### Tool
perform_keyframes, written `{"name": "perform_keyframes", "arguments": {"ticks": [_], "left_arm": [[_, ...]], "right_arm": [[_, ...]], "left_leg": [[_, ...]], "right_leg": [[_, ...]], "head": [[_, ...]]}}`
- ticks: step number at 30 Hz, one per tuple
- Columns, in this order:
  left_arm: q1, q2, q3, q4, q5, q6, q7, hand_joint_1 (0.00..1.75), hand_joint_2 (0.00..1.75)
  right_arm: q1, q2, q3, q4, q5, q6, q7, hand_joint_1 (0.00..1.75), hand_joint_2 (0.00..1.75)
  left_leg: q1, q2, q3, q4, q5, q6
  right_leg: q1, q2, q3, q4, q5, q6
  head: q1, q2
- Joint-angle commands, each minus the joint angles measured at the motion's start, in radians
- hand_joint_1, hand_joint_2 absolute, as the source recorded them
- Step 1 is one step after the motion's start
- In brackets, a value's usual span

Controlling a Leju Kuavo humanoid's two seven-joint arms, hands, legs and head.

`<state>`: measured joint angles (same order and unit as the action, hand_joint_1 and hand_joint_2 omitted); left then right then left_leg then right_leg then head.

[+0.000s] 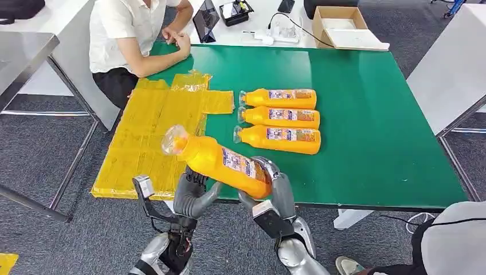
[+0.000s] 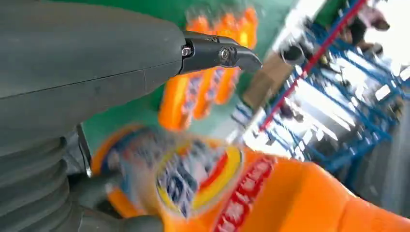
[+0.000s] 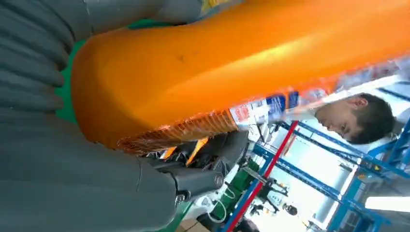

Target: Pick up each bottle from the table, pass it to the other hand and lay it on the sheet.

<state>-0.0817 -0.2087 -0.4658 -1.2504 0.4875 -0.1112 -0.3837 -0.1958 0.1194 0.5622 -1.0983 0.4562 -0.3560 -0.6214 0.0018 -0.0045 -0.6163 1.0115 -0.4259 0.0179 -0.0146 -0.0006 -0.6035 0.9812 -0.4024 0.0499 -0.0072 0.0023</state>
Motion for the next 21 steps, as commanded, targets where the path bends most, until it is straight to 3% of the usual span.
{"name": "perform_keyframes", "arguments": {"ticks": [1,15,21], "left_arm": [[-0.012,0.032,-0.039,-0.047,-0.015,-0.042,-0.022,0.0,1.75],[0.016,0.04,-0.036,-0.091,-0.006,-0.095,-0.038,0.0,1.75],[0.007,0.039,-0.032,-0.048,-0.004,-0.098,-0.015,0.0,1.75]], "right_arm": [[-0.079,0.007,0.064,0.178,0.007,0.027,-0.007,1.45,1.75],[-0.073,0.007,0.035,0.173,0.009,-0.001,0.005,1.43,1.75],[-0.077,0.001,0.036,0.169,0.051,-0.015,0.024,1.66,1.75]], "left_leg": [[0.0,0.001,0.003,-0.001,-0.001,-0.001],[0.001,0.001,0.005,-0.001,-0.002,-0.001],[0.001,0.0,0.005,-0.001,-0.001,-0.001]], "right_leg": [[0.001,0.001,0.003,-0.001,0.0,-0.001],[0.001,0.001,0.005,-0.001,-0.002,-0.002],[0.001,0.0,0.005,-0.001,-0.001,-0.002]], "head": [[0.0,0.0],[0.0,0.0],[0.0,0.0]]}}
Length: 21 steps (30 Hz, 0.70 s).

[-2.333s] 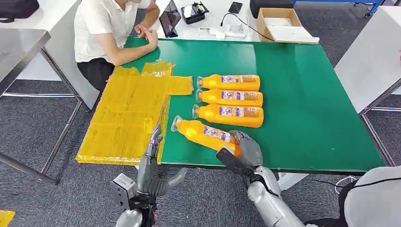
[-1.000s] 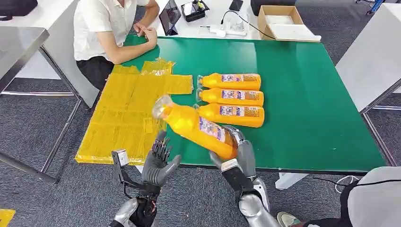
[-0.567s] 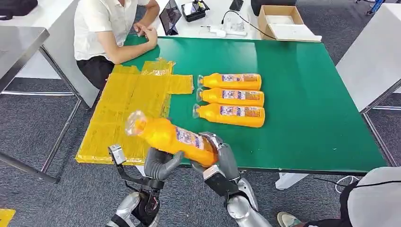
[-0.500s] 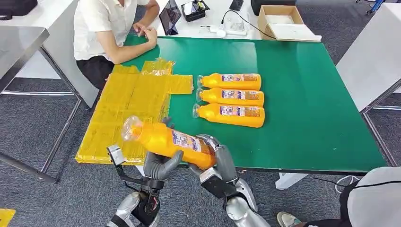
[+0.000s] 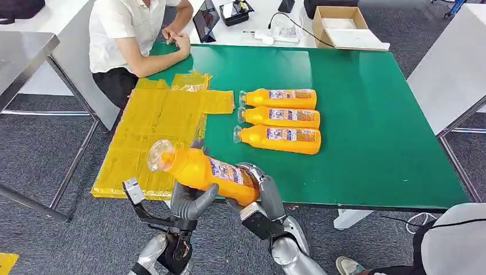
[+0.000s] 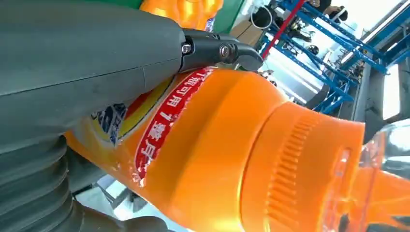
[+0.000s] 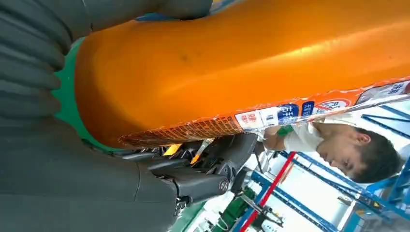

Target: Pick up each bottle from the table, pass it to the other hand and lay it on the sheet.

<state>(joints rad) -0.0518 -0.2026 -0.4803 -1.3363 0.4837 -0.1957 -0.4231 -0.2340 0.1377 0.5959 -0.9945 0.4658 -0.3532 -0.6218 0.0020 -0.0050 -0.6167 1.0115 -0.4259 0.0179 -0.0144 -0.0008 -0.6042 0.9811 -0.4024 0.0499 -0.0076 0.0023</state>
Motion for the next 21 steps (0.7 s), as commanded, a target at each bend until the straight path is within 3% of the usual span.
{"name": "perform_keyframes", "arguments": {"ticks": [1,5,8,9,10,11,20,21], "left_arm": [[-0.027,0.032,-0.017,0.044,-0.003,-0.008,0.027,0.0,1.75],[-0.045,0.021,-0.016,0.078,0.021,-0.015,0.052,0.0,1.75],[-0.045,0.021,-0.016,0.078,0.021,-0.015,0.052,0.0,1.75],[-0.047,0.016,-0.018,0.076,0.022,-0.015,0.052,0.28,1.75],[-0.05,0.02,-0.022,0.076,0.024,-0.02,0.051,1.57,1.75],[-0.048,0.017,-0.017,0.076,0.032,-0.024,0.047,1.75,1.75],[-0.053,0.015,-0.023,0.068,0.081,-0.082,0.055,1.75,1.75],[-0.053,0.015,-0.022,0.069,0.088,-0.088,0.057,1.75,1.75]], "right_arm": [[-0.039,-0.015,0.007,0.066,0.047,-0.019,0.025,1.68,1.75],[-0.036,-0.001,0.039,0.062,0.072,-0.029,0.024,1.57,1.75],[-0.036,-0.001,0.039,0.062,0.072,-0.029,0.024,1.59,1.75],[-0.036,0.0,0.046,0.062,0.077,-0.032,0.024,1.55,1.75],[-0.037,0.002,0.048,0.065,0.075,-0.029,0.024,1.52,1.75],[-0.036,0.002,0.052,0.067,0.07,-0.022,0.025,1.52,1.75],[-0.043,0.02,0.083,0.094,0.054,-0.016,0.006,1.34,1.75],[-0.043,0.018,0.084,0.091,0.051,-0.011,0.007,1.17,1.75]], "left_leg": [[0.0,0.0,0.003,-0.001,0.0,-0.001],[0.0,0.001,0.004,-0.001,-0.001,-0.001],[0.0,0.0,0.004,-0.001,-0.001,-0.001],[0.001,0.001,0.006,-0.001,-0.002,-0.001],[0.0,0.001,0.004,-0.001,-0.001,-0.001],[0.001,0.001,0.006,-0.001,-0.002,-0.001],[0.0,0.001,0.003,0.0,-0.001,-0.001],[0.001,0.001,0.005,0.0,-0.002,-0.001]], "right_leg": [[0.0,0.0,0.003,-0.001,-0.001,-0.001],[0.001,0.001,0.004,-0.001,-0.001,-0.002],[0.001,0.0,0.003,-0.001,-0.001,-0.002],[0.001,0.001,0.005,-0.001,-0.001,-0.002],[0.0,0.0,0.004,-0.001,-0.001,-0.002],[0.001,0.0,0.006,-0.001,-0.002,-0.002],[0.001,0.0,0.002,0.0,-0.001,-0.001],[0.001,0.0,0.005,0.0,-0.002,-0.002]], "head": [[0.0,0.0],[0.0,0.0],[0.0,0.0],[0.0,0.0],[0.0,0.0],[0.0,0.0],[0.0,0.0],[0.0,0.0]]}}
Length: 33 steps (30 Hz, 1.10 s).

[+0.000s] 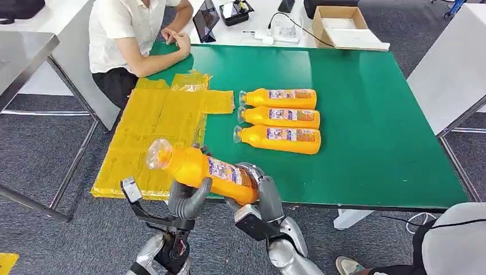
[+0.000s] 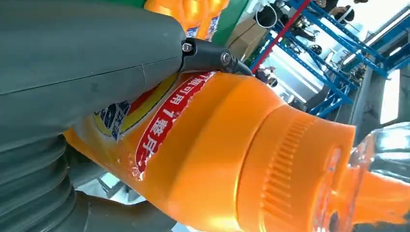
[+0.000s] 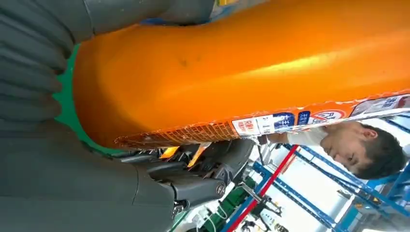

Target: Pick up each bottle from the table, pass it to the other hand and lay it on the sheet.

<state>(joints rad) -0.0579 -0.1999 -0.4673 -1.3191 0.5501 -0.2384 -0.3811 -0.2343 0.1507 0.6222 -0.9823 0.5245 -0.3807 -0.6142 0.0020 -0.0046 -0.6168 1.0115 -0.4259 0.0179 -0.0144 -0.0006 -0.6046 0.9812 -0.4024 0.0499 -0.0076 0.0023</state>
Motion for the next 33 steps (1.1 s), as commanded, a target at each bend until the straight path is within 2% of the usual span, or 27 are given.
{"name": "perform_keyframes", "arguments": {"ticks": [1,2,3,4,9,10,13,16,17,19,21,26,33], "left_arm": [[-0.047,0.012,-0.035,0.051,0.024,-0.047,0.015,1.75,1.75],[-0.046,0.012,-0.031,0.05,0.028,-0.049,0.015,1.75,1.75],[-0.046,0.01,-0.027,0.05,0.04,-0.056,0.021,1.75,1.75],[-0.046,0.01,-0.026,0.049,0.047,-0.06,0.023,1.75,1.75],[-0.037,0.01,-0.02,0.021,0.077,-0.082,0.027,1.75,1.75],[-0.037,0.012,-0.019,0.018,0.077,-0.081,0.027,1.75,1.75],[-0.043,0.037,0.014,-0.003,-0.052,0.045,-0.03,1.75,1.75],[-0.045,0.043,0.028,-0.007,-0.05,0.044,-0.03,1.75,1.75],[-0.045,0.043,0.028,-0.007,-0.05,0.044,-0.03,1.75,1.75],[-0.047,0.042,0.042,-0.02,-0.19,0.175,-0.096,1.75,1.75],[-0.057,0.056,0.074,-0.028,-0.228,0.235,-0.071,1.75,1.75],[-0.118,0.096,0.165,0.015,-0.678,0.684,-0.097,1.75,1.75],[-0.121,0.092,0.172,0.024,-0.679,0.681,-0.1,1.75,1.75]], "right_arm": [[-0.043,0.005,0.058,0.078,-0.01,0.02,0.001,0.68,1.75],[-0.042,0.006,0.058,0.078,-0.016,0.027,0.003,0.1,1.75],[-0.041,0.008,0.059,0.08,-0.023,0.037,0.004,0.0,1.75],[-0.04,0.009,0.059,0.079,-0.025,0.037,0.003,0.0,1.75],[-0.022,0.016,0.06,0.074,-0.065,0.076,-0.012,0.0,1.75],[-0.02,0.015,0.061,0.07,-0.066,0.079,-0.015,0.0,0.0],[0.044,-0.009,0.038,-0.034,-0.121,0.1,-0.073,0.0,0.0],[0.06,-0.021,0.041,-0.068,-0.12,0.1,-0.069,0.0,0.0],[0.06,-0.021,0.041,-0.068,-0.12,0.1,-0.069,0.0,0.0],[0.081,-0.034,0.035,-0.119,-0.091,0.053,-0.07,0.0,0.0],[0.112,-0.055,0.023,-0.191,-0.049,-0.013,-0.067,0.0,0.0],[0.19,-0.073,-0.029,-0.35,0.038,-0.2,-0.067,0.0,0.0],[0.194,-0.07,-0.023,-0.352,0.044,-0.206,-0.064,0.0,0.0]], "left_leg": [[0.001,0.0,0.007,0.0,-0.002,-0.001],[0.0,0.0,0.003,-0.001,-0.001,-0.001],[0.001,0.0,0.007,-0.001,-0.002,-0.001],[0.0,0.0,0.002,0.0,0.0,-0.001],[0.001,0.0,0.003,0.0,-0.001,-0.001],[0.001,0.0,0.006,0.0,-0.002,-0.001],[0.001,-0.001,0.003,-0.001,-0.001,-0.001],[0.001,-0.002,0.007,0.0,-0.003,-0.002],[0.0,-0.001,0.002,-0.001,-0.001,-0.001],[0.0,0.0,0.004,-0.001,-0.001,-0.001],[0.001,-0.001,0.002,0.0,-0.001,-0.001],[0.001,-0.001,0.003,0.0,-0.001,-0.001],[0.001,0.0,0.006,-0.001,-0.002,-0.001]], "right_leg": [[0.001,0.0,0.006,0.0,-0.003,-0.003],[0.0,0.0,0.003,-0.001,-0.001,-0.001],[0.001,0.0,0.007,-0.001,-0.002,-0.003],[0.0,0.0,0.002,0.0,-0.001,-0.001],[0.001,0.0,0.003,0.0,-0.001,-0.001],[0.001,-0.001,0.006,0.0,-0.002,-0.002],[0.001,-0.001,0.003,-0.001,-0.001,-0.002],[0.001,-0.003,0.008,0.0,-0.004,-0.003],[0.0,-0.001,0.002,0.0,-0.001,-0.001],[0.0,0.0,0.004,0.0,-0.002,-0.002],[0.001,-0.002,0.002,0.0,-0.001,-0.002],[0.001,-0.002,0.003,0.0,-0.002,-0.002],[0.001,-0.001,0.006,0.0,-0.002,-0.002]], "head": [[0.0,0.0],[0.0,0.0],[0.0,0.0],[0.0,0.0],[0.0,0.0],[0.0,0.0],[0.0,0.0],[0.0,0.0],[0.001,0.0],[0.0,0.0],[0.0,0.0],[0.0,0.0],[0.0,0.0]]}}
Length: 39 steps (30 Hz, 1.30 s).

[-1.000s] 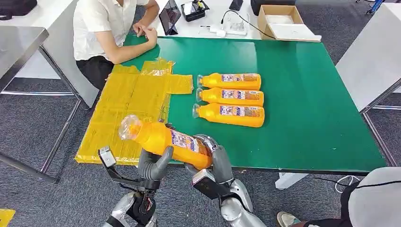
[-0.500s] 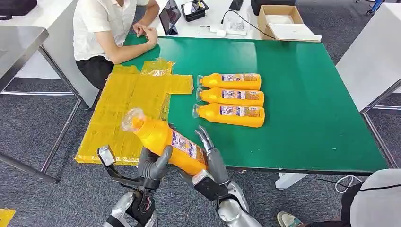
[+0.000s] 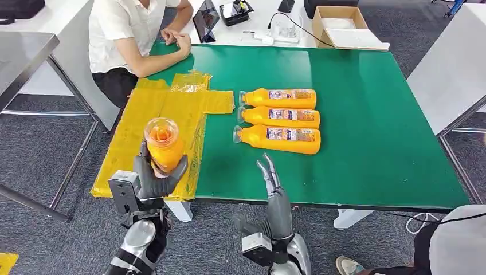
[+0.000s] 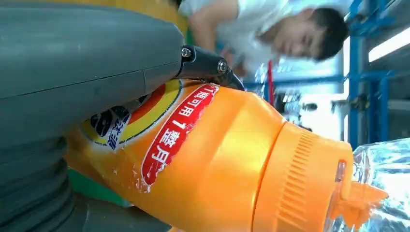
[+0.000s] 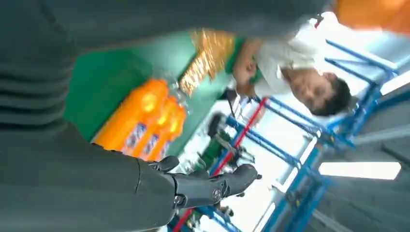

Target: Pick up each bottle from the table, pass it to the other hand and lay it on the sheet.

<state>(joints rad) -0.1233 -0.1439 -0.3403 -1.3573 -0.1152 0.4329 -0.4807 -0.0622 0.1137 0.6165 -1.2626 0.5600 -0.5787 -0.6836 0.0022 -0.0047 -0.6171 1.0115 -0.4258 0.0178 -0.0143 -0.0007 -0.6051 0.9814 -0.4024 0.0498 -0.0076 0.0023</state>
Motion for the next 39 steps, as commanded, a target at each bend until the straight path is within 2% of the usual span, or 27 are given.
{"name": "perform_keyframes", "arguments": {"ticks": [1,3,6,8,9,11,12,14,16,17,21,25,30,31,32,33,34,35,37,39], "left_arm": [[-0.06,0.032,0.053,0.072,-0.075,0.073,0.008,1.75,1.75],[-0.095,0.04,0.072,0.105,-0.164,0.144,0.017,1.75,1.75],[-0.16,0.041,0.11,0.18,-0.306,0.232,0.029,1.75,1.75],[-0.214,0.029,0.156,0.271,-0.53,0.265,0.059,1.75,1.75],[-0.249,0.035,0.145,0.345,-0.606,0.261,0.097,1.75,1.75],[-0.302,0.053,0.104,0.442,-0.668,0.261,0.092,1.75,1.75],[-0.346,0.061,0.107,0.537,-0.871,0.265,0.168,1.75,1.75],[-0.442,0.062,0.067,0.741,-0.932,0.265,0.191,1.75,1.75],[-0.491,0.081,0.018,0.845,-1.116,0.265,0.295,1.75,1.75],[-0.52,0.078,0.015,0.924,-1.119,0.241,0.295,1.75,1.75],[-0.546,0.072,0.016,1.017,-1.102,0.08,0.298,1.75,1.75],[-0.548,0.068,0.024,1.029,-1.093,0.039,0.314,1.75,1.75],[-0.579,0.081,-0.015,1.066,-1.152,-0.123,0.441,1.75,1.75],[-0.585,0.083,-0.004,1.078,-1.142,-0.177,0.456,1.52,1.75],[-0.586,0.078,0.03,1.08,-1.107,-0.209,0.465,1.5,1.75],[-0.583,0.077,0.047,1.077,-1.089,-0.223,0.461,1.15,1.75],[-0.583,0.076,0.052,1.079,-1.083,-0.234,0.463,0.47,1.75],[-0.581,0.074,0.065,1.081,-1.072,-0.242,0.477,0.05,1.75],[-0.581,0.074,0.065,1.081,-1.072,-0.242,0.477,0.0,1.75],[-0.573,0.055,0.14,1.069,-0.986,-0.27,0.43,0.0,1.75]], "right_arm": [[0.027,-0.024,-0.026,-0.071,0.004,-0.021,0.004,0.0,0.0],[0.024,-0.015,-0.014,-0.06,0.035,-0.091,-0.015,0.0,0.0],[0.015,-0.006,0.013,-0.026,0.017,-0.116,-0.015,0.0,0.0],[0.014,-0.01,0.033,-0.042,-0.018,-0.119,-0.015,0.0,0.0],[0.007,-0.014,0.047,-0.036,-0.033,-0.119,-0.015,0.0,0.0],[-0.006,-0.029,0.078,-0.04,-0.069,-0.11,-0.015,0.0,0.0],[-0.019,-0.034,0.099,-0.035,-0.089,-0.093,-0.015,0.0,0.0],[-0.04,-0.029,0.121,-0.012,-0.105,-0.074,-0.015,0.0,0.0],[-0.057,-0.029,0.152,0.003,-0.117,-0.069,-0.015,0.0,0.0],[-0.065,-0.027,0.167,0.013,-0.136,-0.061,-0.015,0.0,0.0],[-0.07,-0.022,0.193,0.034,-0.154,-0.061,-0.015,0.0,0.0],[-0.063,-0.024,0.196,0.034,-0.158,-0.058,-0.015,0.0,0.0],[-0.056,-0.017,0.197,0.046,-0.163,-0.05,-0.015,0.0,0.0],[-0.056,-0.016,0.196,0.051,-0.163,-0.054,-0.015,0.0,0.0],[-0.054,-0.014,0.192,0.053,-0.168,-0.057,-0.015,0.0,0.0],[-0.055,-0.014,0.192,0.054,-0.169,-0.058,-0.015,0.0,0.0],[-0.055,-0.013,0.192,0.055,-0.168,-0.059,-0.015,0.0,0.0],[-0.055,-0.012,0.19,0.059,-0.169,-0.06,-0.015,0.0,0.0],[-0.055,-0.012,0.19,0.059,-0.169,-0.06,-0.015,0.0,0.0],[-0.057,-0.01,0.185,0.066,-0.169,-0.064,-0.015,0.0,0.0]], "left_leg": [[0.0,0.0,0.005,-0.001,-0.002,-0.001],[0.0,0.0,0.005,-0.001,-0.001,-0.001],[0.0,-0.001,0.004,-0.001,-0.001,-0.001],[0.001,-0.001,0.005,-0.001,-0.001,-0.002],[0.001,-0.001,0.004,-0.001,0.0,-0.002],[0.001,-0.002,0.006,-0.002,0.0,-0.002],[0.001,-0.002,0.005,-0.002,0.001,-0.001],[0.0,-0.002,0.005,-0.001,0.002,-0.001],[0.0,-0.001,0.004,-0.001,0.001,-0.001],[0.001,-0.001,0.006,-0.002,0.001,-0.001],[0.002,0.0,0.008,-0.001,0.0,-0.002],[0.001,0.003,0.007,-0.001,0.0,-0.002],[0.001,0.0,0.004,0.0,0.0,-0.001],[0.001,0.001,0.002,0.0,0.001,-0.001],[0.001,0.001,0.003,0.0,0.001,-0.001],[0.001,0.001,0.002,-0.001,0.001,-0.001],[0.001,0.002,0.004,-0.001,0.001,-0.002],[0.001,0.001,0.004,-0.001,0.001,-0.002],[0.001,0.002,0.004,-0.001,0.001,-0.002],[0.001,0.002,0.005,-0.001,0.001,-0.002]], "right_leg": [[0.0,0.0,0.005,0.0,-0.002,-0.002],[0.0,0.0,0.005,-0.001,-0.001,-0.002],[0.001,-0.002,0.005,0.0,-0.002,-0.002],[0.001,-0.001,0.005,0.0,-0.001,-0.003],[0.001,-0.001,0.004,0.0,-0.001,-0.002],[0.001,-0.003,0.006,-0.001,-0.001,-0.003],[0.001,-0.003,0.005,-0.001,-0.001,-0.002],[0.0,-0.002,0.005,-0.001,0.0,-0.002],[0.0,-0.001,0.004,-0.001,0.0,-0.001],[0.001,-0.001,0.007,-0.001,0.0,-0.002],[0.002,-0.001,0.008,-0.001,-0.001,-0.003],[0.001,0.003,0.007,0.0,-0.001,-0.003],[0.001,0.0,0.004,0.0,-0.001,-0.002],[0.001,0.001,0.002,0.0,0.0,-0.001],[0.001,0.001,0.003,0.001,-0.001,-0.002],[0.001,0.001,0.002,0.0,0.0,-0.002],[0.001,0.002,0.004,0.0,-0.001,-0.002],[0.001,0.002,0.004,0.0,0.0,-0.002],[0.001,0.003,0.005,-0.001,0.0,-0.002],[0.001,0.003,0.006,0.0,0.0,-0.002]], "head": [[0.0,0.0],[0.0,0.0],[0.001,0.0],[0.0,0.0],[0.0,0.0],[0.0,0.0],[0.0,0.0],[0.0,0.0],[0.001,0.0],[0.002,0.0],[0.0,0.0],[0.0,0.0],[0.0,0.0],[0.0,0.0],[0.0,0.0],[0.0,0.0],[0.0,0.0],[0.001,0.0],[0.0,0.0],[0.0,0.0]]}}
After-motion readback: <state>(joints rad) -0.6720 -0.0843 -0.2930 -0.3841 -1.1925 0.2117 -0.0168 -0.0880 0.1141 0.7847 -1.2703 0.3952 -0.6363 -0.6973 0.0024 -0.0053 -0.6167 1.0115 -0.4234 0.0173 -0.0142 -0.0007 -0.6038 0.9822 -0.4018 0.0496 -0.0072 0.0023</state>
